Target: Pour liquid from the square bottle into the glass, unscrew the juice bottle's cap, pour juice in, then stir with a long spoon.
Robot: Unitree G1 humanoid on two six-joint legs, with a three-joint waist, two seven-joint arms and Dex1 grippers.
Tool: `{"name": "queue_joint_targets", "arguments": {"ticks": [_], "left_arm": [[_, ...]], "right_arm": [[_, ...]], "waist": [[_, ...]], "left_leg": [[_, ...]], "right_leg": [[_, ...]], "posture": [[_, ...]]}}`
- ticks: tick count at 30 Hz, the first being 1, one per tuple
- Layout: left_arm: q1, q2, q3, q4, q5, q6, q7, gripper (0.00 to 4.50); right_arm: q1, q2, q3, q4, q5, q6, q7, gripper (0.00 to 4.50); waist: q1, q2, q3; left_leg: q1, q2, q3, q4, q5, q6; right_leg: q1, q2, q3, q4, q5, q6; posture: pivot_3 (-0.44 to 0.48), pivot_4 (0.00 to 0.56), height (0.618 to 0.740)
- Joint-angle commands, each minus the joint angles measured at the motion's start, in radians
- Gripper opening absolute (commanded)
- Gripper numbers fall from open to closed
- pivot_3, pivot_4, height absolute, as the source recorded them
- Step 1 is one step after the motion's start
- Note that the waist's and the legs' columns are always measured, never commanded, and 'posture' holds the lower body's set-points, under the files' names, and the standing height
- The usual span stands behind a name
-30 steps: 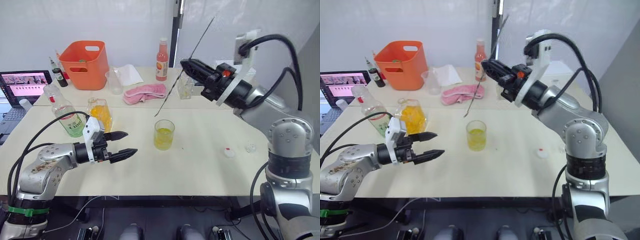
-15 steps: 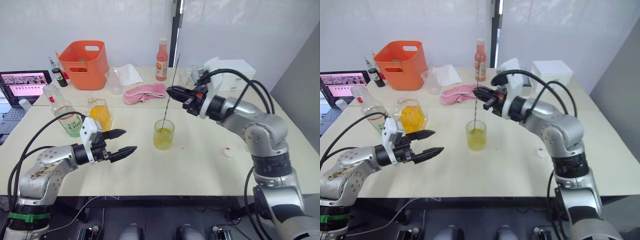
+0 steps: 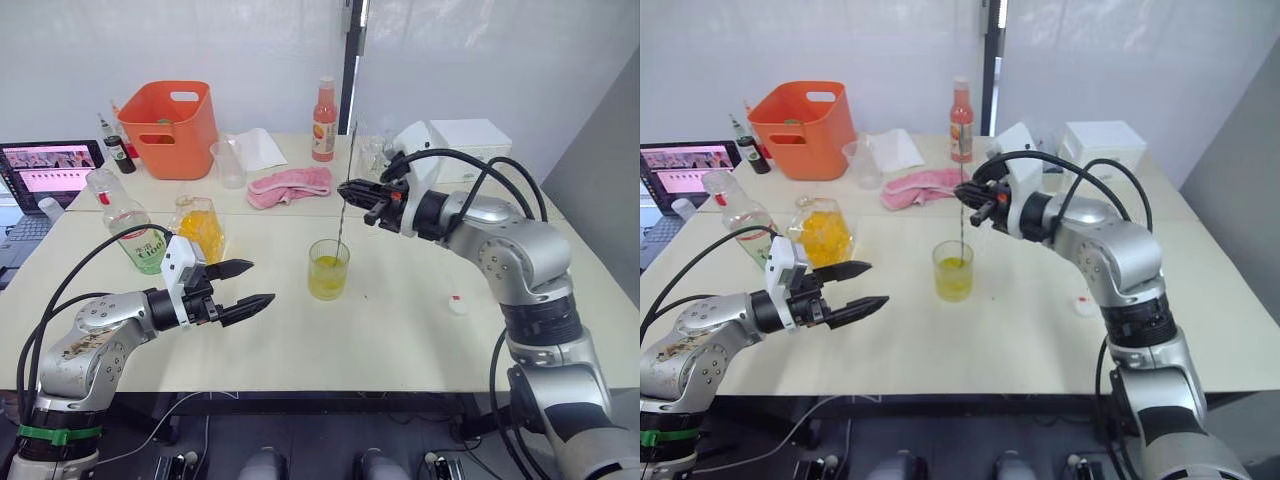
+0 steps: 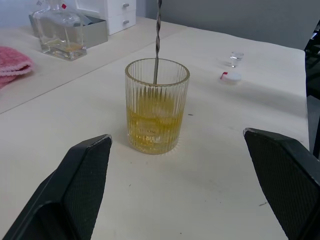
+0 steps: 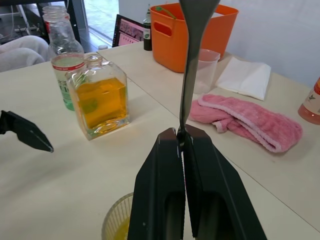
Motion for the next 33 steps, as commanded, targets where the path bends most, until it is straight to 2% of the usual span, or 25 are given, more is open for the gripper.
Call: {"name": "queue_joint_targets", "arguments": {"ticks": [1,8,18,27,33], "left_arm": [[-0.001,-0.001,0.005,-0.033,-0.01,-0.011,-0.003,4.47],[-0.005,-0.002,0.006,-0.034,-0.009,-0.009,0.003,4.47],[-0.007,-0.002,0.01,-0.04,-0.012,-0.004,0.016,4.47],[-0.005,-0.002,0.011,-0.05,-0.018,0.003,0.023,4.47],[-0.004,0.0,0.011,-0.053,-0.022,0.006,0.025,4.47]], "right_arm": [[-0.008,0.003,-0.031,-0.066,0.021,0.036,0.013,0.0],[-0.017,0.074,-0.033,-0.078,0.031,0.067,0.005,0.0],[-0.07,0.157,-0.064,0.069,-0.033,-0.037,-0.005,0.0],[-0.08,0.144,-0.086,0.153,-0.098,-0.113,0.016,0.0],[-0.054,0.09,-0.076,0.086,-0.089,-0.054,0.057,0.0]], "waist": [[0.0,0.0,0.0],[-0.001,0.0,0.0],[-0.001,0.0,0.0],[-0.002,0.0,0.0],[0.0,0.0,0.0]], "left_leg": [[0.0,0.0,0.0,0.0,0.0,0.0],[0.0,0.0,0.0,0.0,0.0,0.0],[0.0,0.0,0.0,0.0,0.0,0.0],[0.0,0.0,0.0,0.0,0.0,0.0],[0.0,-0.001,0.0,0.0,0.0,0.0]], "right_leg": [[0.0,0.0,0.0,0.0,0.0,0.0],[0.0,0.0,0.0,0.0,0.0,0.0],[0.0,0.0,0.0,0.0,0.0,0.0],[0.0,0.0,0.0,0.0,0.0,0.0],[0.0,0.0,0.0,0.0,0.0,0.0]], "posture": [[0.0,0.15,0.715],[0.0,0.15,0.715],[0.0,0.15,0.715],[0.0,0.15,0.715],[0.0,0.15,0.715]]}}
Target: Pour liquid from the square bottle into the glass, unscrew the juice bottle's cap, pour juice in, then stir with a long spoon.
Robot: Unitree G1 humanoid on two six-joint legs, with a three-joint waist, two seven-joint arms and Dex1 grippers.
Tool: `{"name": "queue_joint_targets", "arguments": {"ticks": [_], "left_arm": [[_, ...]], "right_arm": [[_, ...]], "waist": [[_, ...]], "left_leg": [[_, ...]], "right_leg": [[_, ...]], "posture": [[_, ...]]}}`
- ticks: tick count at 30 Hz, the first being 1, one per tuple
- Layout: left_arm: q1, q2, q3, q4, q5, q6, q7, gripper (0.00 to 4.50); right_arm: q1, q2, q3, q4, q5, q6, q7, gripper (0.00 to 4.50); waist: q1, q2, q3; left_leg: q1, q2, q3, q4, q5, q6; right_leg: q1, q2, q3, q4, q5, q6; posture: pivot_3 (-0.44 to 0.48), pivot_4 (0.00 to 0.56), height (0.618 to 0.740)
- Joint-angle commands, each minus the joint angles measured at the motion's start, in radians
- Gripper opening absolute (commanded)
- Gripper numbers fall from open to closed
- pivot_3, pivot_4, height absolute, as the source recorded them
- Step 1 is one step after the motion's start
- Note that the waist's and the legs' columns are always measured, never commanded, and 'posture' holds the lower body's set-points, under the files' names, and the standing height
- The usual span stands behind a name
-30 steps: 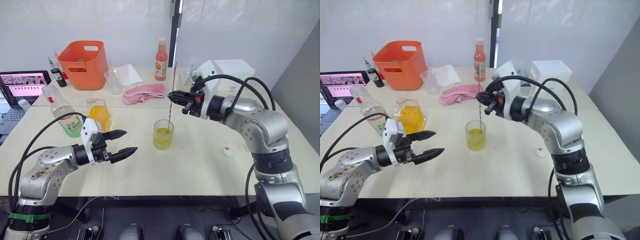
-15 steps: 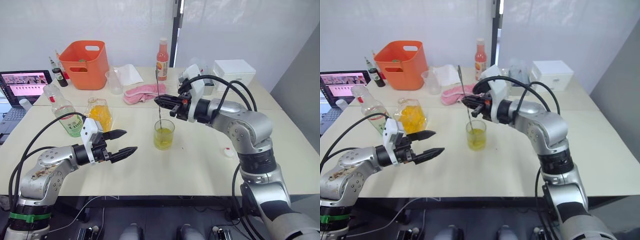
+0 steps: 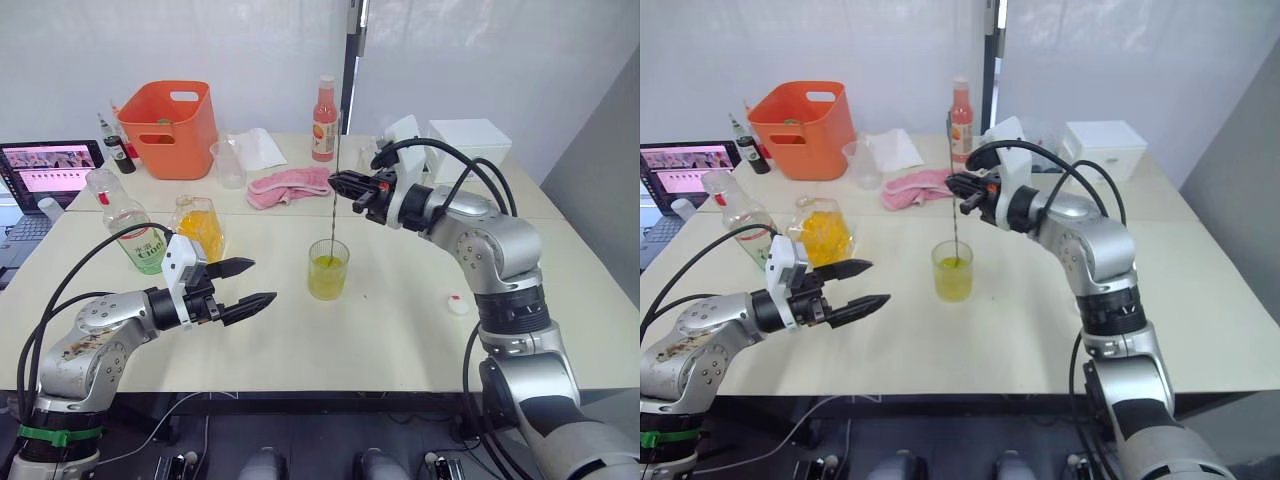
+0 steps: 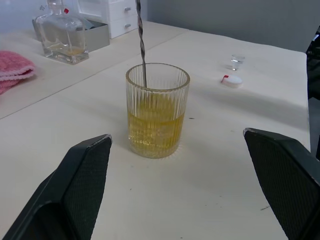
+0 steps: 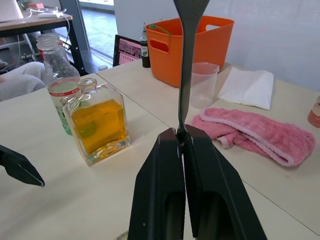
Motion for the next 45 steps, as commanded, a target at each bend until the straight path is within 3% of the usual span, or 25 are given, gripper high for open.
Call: {"name": "queue_joint_targets", "arguments": {"ticks": [1,14,23,31,39,45], "left_arm": [[-0.005,0.003,0.01,-0.033,-0.012,0.002,0.005,4.47],[-0.023,-0.002,-0.001,-0.021,-0.011,0.005,0.005,4.47],[-0.016,0.003,0.01,-0.029,-0.016,0.008,0.005,4.47],[-0.01,0.004,0.016,-0.033,-0.018,0.007,0.004,4.47],[-0.013,0.004,0.013,-0.031,-0.017,0.009,0.004,4.47],[-0.02,-0.001,0.007,-0.025,-0.011,0.008,0.004,4.47]], "right_arm": [[-0.002,-0.04,-0.023,-0.106,0.023,0.046,0.029,0.0],[0.016,0.004,-0.01,-0.23,0.081,0.162,0.022,0.0],[-0.003,0.076,-0.039,-0.112,0.038,0.026,0.01,0.0],[0.003,0.022,-0.041,-0.028,-0.023,-0.075,0.049,0.0],[0.027,-0.063,-0.026,-0.164,0.03,0.089,0.087,0.0],[0.034,-0.033,-0.012,-0.25,0.08,0.177,0.075,0.0]], "waist": [[0.0,0.0,0.0],[-0.001,0.0,0.0],[-0.001,0.0,0.0],[0.0,0.0,0.0],[-0.001,0.0,0.0],[-0.001,0.0,0.0]], "left_leg": [[0.0,0.0,0.0,0.0,0.0,0.0],[0.0,0.0,0.0,0.0,0.0,0.0],[0.0,0.0,0.0,0.0,0.0,0.0],[0.0,0.0,0.0,0.0,0.0,0.0],[0.0,0.0,0.0,0.0,0.0,0.0],[0.0,0.0,0.0,0.0,0.0,0.0]], "right_leg": [[0.0,0.0,0.0,0.0,0.0,0.0],[0.0,0.0,0.0,0.0,0.0,0.0],[0.0,0.0,0.0,0.0,0.0,0.0],[0.0,0.0,0.0,0.0,0.0,0.0],[0.0,0.0,0.0,0.0,0.0,0.0],[0.0,0.0,0.0,0.0,0.0,0.0]], "posture": [[0.0,0.15,0.715],[0.0,0.15,0.715],[0.0,0.15,0.715],[0.0,0.15,0.715],[0.0,0.15,0.715],[0.0,0.15,0.715]]}}
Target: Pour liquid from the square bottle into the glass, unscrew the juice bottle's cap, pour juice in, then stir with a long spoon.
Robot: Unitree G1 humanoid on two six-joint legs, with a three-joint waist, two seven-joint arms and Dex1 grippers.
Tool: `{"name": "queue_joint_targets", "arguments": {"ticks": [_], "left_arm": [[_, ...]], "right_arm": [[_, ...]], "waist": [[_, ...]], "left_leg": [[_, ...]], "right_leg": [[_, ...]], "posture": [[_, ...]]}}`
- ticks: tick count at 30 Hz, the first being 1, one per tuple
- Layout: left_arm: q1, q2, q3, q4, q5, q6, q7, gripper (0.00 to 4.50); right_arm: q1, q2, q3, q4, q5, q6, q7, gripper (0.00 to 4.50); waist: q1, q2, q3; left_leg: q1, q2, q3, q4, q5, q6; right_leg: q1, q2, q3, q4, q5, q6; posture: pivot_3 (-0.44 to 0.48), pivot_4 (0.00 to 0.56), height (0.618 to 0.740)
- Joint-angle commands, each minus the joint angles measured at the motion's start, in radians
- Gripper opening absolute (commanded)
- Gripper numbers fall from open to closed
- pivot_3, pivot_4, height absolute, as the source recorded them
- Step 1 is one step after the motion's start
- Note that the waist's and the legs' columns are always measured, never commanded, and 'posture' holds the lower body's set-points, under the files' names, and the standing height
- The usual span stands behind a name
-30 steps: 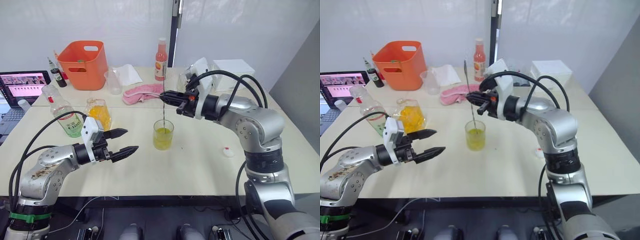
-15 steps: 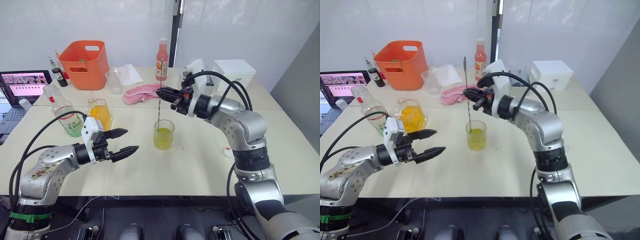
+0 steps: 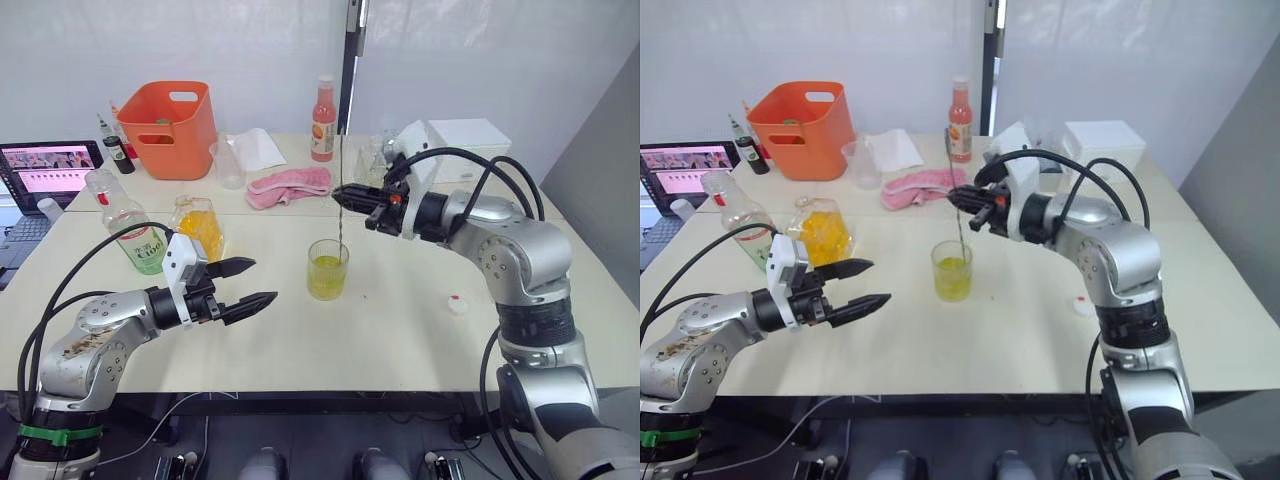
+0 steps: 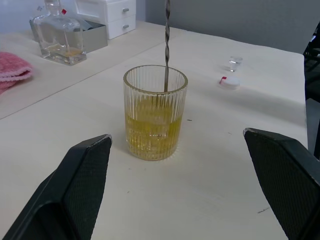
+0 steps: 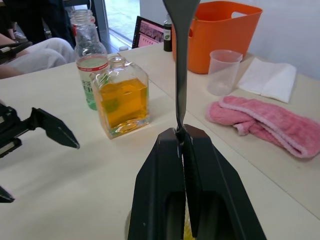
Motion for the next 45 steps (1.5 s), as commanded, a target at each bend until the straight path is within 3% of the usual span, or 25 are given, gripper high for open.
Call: {"name": "queue_joint_targets", "arguments": {"ticks": [1,9,15,19,28,36,45], "left_arm": [[-0.016,-0.001,0.006,-0.022,-0.007,-0.009,0.004,4.47],[-0.017,-0.001,0.008,-0.02,-0.005,-0.009,0.003,4.47],[-0.009,0.0,0.014,-0.024,-0.007,-0.01,0.002,4.47],[-0.003,0.002,0.018,-0.028,-0.009,-0.01,0.001,4.47],[0.003,0.004,0.021,-0.029,-0.009,-0.011,-0.002,4.47],[-0.002,0.005,0.02,-0.025,-0.008,-0.012,-0.004,4.47],[0.014,0.012,0.047,-0.012,0.006,-0.06,-0.018,4.47]], "right_arm": [[-0.02,0.035,-0.015,-0.055,0.04,0.022,-0.016,0.0],[-0.052,0.114,-0.042,0.072,-0.015,-0.102,-0.064,0.0],[-0.06,0.107,-0.064,0.161,-0.059,-0.196,-0.079,0.0],[-0.056,0.071,-0.074,0.149,-0.06,-0.18,-0.063,0.0],[-0.009,0.039,-0.065,-0.045,0.046,0.002,-0.05,0.0],[-0.037,0.104,-0.052,-0.007,0.027,-0.035,-0.087,0.0],[-0.079,0.056,-0.161,-0.049,0.12,0.029,-0.1,0.0]], "waist": [[0.0,0.0,0.0],[0.001,0.0,0.0],[0.001,0.0,0.0],[-0.001,0.0,0.0],[0.0,0.0,0.0],[-0.001,0.0,0.0],[0.001,0.0,0.0]], "left_leg": [[0.0,0.0,0.0,0.0,0.0,0.0],[0.0,0.0,0.0,0.0,0.0,0.0],[0.0,-0.001,0.0,0.0,0.0,0.0],[0.0,0.0,0.0,0.0,0.0,0.0],[0.0,0.0,0.0,0.0,0.0,0.0],[0.0,0.0,0.0,0.0,0.0,0.0],[0.0,0.0,0.0,0.0,0.0,0.0]], "right_leg": [[0.0,0.0,0.0,0.0,0.0,0.0],[0.0,0.0,0.0,0.0,0.0,0.0],[0.0,0.0,0.0,0.0,0.0,0.0],[0.0,0.0,0.0,0.0,0.0,0.0],[0.0,0.0,0.0,0.0,0.0,0.0],[0.0,0.0,0.0,0.0,0.0,0.0],[0.0,0.0,0.0,0.0,0.0,0.0]], "posture": [[0.0,0.15,0.715],[0.0,0.15,0.715],[0.0,0.15,0.715],[0.0,0.15,0.715],[0.0,0.15,0.715],[0.0,0.15,0.715],[0.0,0.15,0.715]]}}
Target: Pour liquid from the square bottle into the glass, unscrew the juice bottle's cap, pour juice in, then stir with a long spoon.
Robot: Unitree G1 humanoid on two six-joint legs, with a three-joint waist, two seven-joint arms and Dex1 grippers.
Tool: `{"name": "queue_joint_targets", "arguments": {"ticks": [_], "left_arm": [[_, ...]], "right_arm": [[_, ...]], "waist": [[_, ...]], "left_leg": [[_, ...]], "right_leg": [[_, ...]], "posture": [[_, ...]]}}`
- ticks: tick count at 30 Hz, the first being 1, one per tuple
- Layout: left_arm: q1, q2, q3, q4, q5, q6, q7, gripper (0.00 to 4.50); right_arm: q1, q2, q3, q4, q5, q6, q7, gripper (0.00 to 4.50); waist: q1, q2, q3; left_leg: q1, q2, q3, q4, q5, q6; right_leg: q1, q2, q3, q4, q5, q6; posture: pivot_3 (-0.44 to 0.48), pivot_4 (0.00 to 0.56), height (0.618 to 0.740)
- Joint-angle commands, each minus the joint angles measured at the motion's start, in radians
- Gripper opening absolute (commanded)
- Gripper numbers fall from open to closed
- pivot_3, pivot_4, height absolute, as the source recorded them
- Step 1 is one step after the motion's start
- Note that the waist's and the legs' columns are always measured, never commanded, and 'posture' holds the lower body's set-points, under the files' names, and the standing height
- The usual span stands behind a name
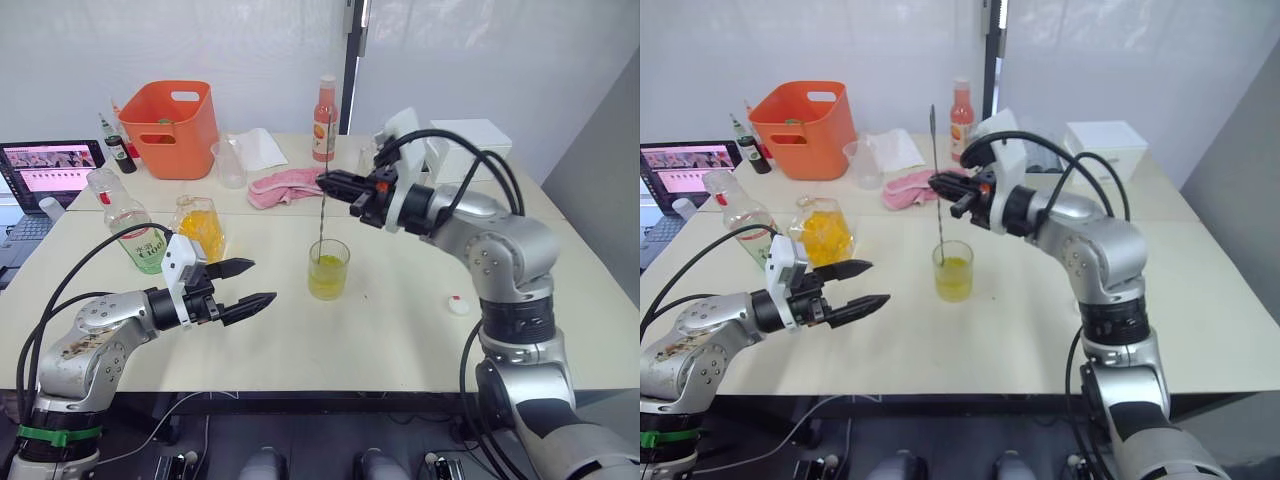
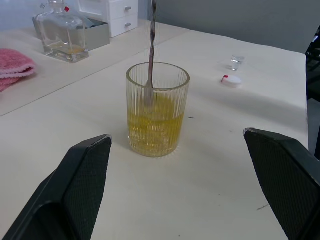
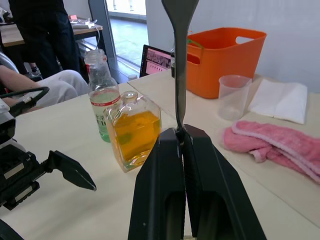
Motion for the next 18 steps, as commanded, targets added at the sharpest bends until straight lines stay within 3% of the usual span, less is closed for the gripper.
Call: {"name": "queue_joint_targets", "arguments": {"ticks": [1,12,18], "left_arm": [[0.004,0.008,0.037,-0.01,0.005,-0.05,-0.013,4.47],[0.05,-0.01,0.045,-0.01,0.026,-0.14,-0.026,4.47],[0.086,0.035,0.063,-0.013,0.013,-0.152,-0.095,4.47]], "right_arm": [[-0.034,-0.023,-0.076,-0.07,0.074,0.045,-0.013,0.0],[-0.062,-0.123,-0.273,-0.1,0.288,0.253,-0.103,0.0],[-0.133,-0.235,-0.422,-0.022,0.48,0.564,-0.192,0.0]], "waist": [[-0.001,0.0,0.0],[0.001,0.0,0.0],[-0.001,0.0,0.0]], "left_leg": [[0.0,0.0,0.0,0.0,0.0,0.0],[0.0,0.0,0.0,0.0,0.0,0.0],[0.0,0.001,0.0,-0.001,0.0,0.0]], "right_leg": [[0.0,0.0,0.0,0.0,0.0,0.0],[0.0,-0.001,0.0,0.0,0.0,0.0],[0.0,-0.001,0.0,-0.001,0.0,0.0]], "posture": [[0.0,0.15,0.715],[0.0,0.15,0.715],[0.0,0.15,0.715]]}}
